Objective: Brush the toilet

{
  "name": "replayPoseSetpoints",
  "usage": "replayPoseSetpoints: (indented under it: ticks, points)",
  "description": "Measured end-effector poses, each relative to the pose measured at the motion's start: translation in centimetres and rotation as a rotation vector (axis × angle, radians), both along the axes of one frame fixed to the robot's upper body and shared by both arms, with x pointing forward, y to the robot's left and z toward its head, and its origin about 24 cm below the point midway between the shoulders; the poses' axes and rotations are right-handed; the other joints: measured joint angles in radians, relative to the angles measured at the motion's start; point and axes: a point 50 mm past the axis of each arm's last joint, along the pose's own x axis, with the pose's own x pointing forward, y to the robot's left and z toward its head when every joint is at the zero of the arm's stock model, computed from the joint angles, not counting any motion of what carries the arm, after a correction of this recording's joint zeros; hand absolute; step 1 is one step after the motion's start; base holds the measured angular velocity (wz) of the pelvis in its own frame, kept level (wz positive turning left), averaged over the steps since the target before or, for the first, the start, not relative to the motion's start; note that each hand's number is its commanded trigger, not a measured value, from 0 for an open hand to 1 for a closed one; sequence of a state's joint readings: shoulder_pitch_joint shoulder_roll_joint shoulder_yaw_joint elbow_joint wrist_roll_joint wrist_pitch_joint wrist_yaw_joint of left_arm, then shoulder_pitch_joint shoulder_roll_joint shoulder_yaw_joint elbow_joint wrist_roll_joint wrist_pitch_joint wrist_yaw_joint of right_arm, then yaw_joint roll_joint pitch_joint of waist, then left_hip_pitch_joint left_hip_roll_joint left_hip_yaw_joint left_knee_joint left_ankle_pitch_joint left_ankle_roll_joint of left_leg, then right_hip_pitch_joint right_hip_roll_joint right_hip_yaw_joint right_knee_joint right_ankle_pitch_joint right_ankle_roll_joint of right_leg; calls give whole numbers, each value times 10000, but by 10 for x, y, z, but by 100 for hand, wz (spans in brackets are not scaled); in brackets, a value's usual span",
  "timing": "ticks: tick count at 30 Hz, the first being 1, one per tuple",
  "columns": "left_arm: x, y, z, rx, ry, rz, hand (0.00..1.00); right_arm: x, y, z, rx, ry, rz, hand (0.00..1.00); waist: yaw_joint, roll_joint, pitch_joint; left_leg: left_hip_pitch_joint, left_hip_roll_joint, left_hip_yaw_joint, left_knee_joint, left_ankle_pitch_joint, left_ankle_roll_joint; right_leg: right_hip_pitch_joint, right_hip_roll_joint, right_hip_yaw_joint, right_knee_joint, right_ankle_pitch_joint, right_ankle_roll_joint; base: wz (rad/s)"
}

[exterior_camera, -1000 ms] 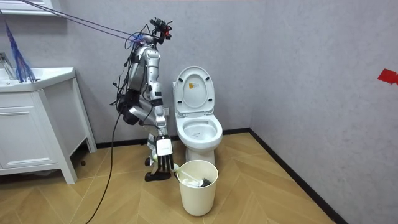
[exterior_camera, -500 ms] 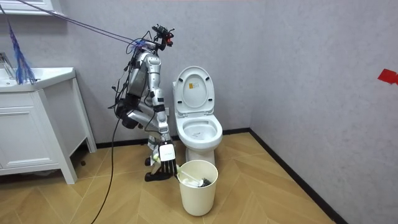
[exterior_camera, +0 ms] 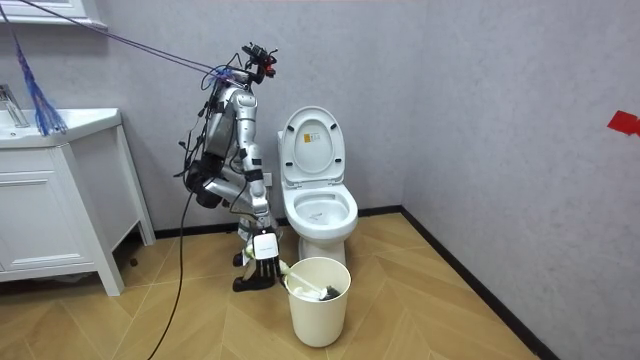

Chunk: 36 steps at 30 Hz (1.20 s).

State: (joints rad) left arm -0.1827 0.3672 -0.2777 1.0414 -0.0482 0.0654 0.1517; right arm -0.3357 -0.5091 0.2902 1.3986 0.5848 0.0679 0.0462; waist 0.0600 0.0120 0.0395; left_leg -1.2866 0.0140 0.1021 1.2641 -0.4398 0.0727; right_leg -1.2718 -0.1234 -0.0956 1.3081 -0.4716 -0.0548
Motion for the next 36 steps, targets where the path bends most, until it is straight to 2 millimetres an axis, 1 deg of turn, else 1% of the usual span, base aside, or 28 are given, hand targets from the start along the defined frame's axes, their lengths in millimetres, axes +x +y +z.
replayPoseSetpoints:
  ticks: [1, 2, 3, 4, 9, 12, 15, 25, 28, 31, 34, 36]
  points:
    - [0, 0, 0, -36, 27, -22, 0, -1, -1, 0, -11, 72, 100, 24, 11, 8, 2, -6, -8, -2, 0, 0, 1, -2, -15, -9, 3, -2, 2, 6]
    - [-1, 0, -1, -68, 67, -52, 0, -3, -3, 1, -20, 194, 268, 60, 12, 26, 2, -28, -40, -12, -1, 1, 2, -17, -61, -31, 15, -11, -4, 10]
    - [-1, 0, -1, -76, 89, -61, 0, -4, -4, 1, -39, 316, 398, 100, 6, 27, 2, -48, -88, -9, 0, 3, 6, -36, -152, -72, 56, -29, -36, 11]
    - [-1, 0, -1, -82, 89, -65, 0, -4, -5, 1, -34, 375, 448, 100, 7, 27, 2, -59, -106, -11, 6, 2, 8, -46, -175, -73, 76, -33, -39, 11]
    - [0, -2, -1, -162, 161, -245, 0, -8, -12, 5, -281, 1050, 1275, 100, 250, 27, 2, -122, -103, -84, 175, -19, 45, -51, -206, -175, 190, -113, -81, 1]
    - [-1, -4, -2, -214, 254, -332, 0, -8, -13, 6, -221, 1211, 1256, 100, 315, 29, 6, -155, -110, -102, 233, -57, 16, -78, -209, -177, 257, -141, -90, 0]
    - [-3, -3, -3, -266, 314, -197, 0, -12, -14, 4, -167, 1411, 1107, 100, 307, 44, 15, -162, -122, -103, 233, -57, 13, -79, -302, -213, 293, -167, -134, 5]
    - [-8, 0, -6, -323, 451, 136, 0, -14, -13, 3, -176, 1543, 959, 100, 317, 89, 37, -320, -115, -102, 233, -58, 13, -228, -294, -211, 308, -180, -115, 0]
    - [-9, 0, -6, -269, 432, 188, 0, -13, -12, 2, -279, 1413, 800, 100, 324, 94, 33, -296, -127, -102, 243, -62, 10, -205, -232, -217, 311, -201, -84, 0]
    - [-11, 1, -7, -176, 431, 287, 0, -15, -8, -2, -195, 1314, 449, 100, 324, 159, 18, -230, -109, -237, 354, -102, -23, -53, -134, -264, 314, -242, -76, -1]
    - [-17, 1, -10, -196, 590, 311, 0, -17, -3, -6, 51, 1149, 0, 100, 254, 153, 16, 58, -139, -228, 305, -133, -70, 219, -144, -265, 303, -300, -61, 3]
    - [-24, 0, -13, -232, 754, 360, 0, -25, 1, -12, 366, 1131, -383, 100, 271, 154, 5, 448, -127, -189, 95, -128, -79, 616, -126, -266, 82, -300, -58, 0]
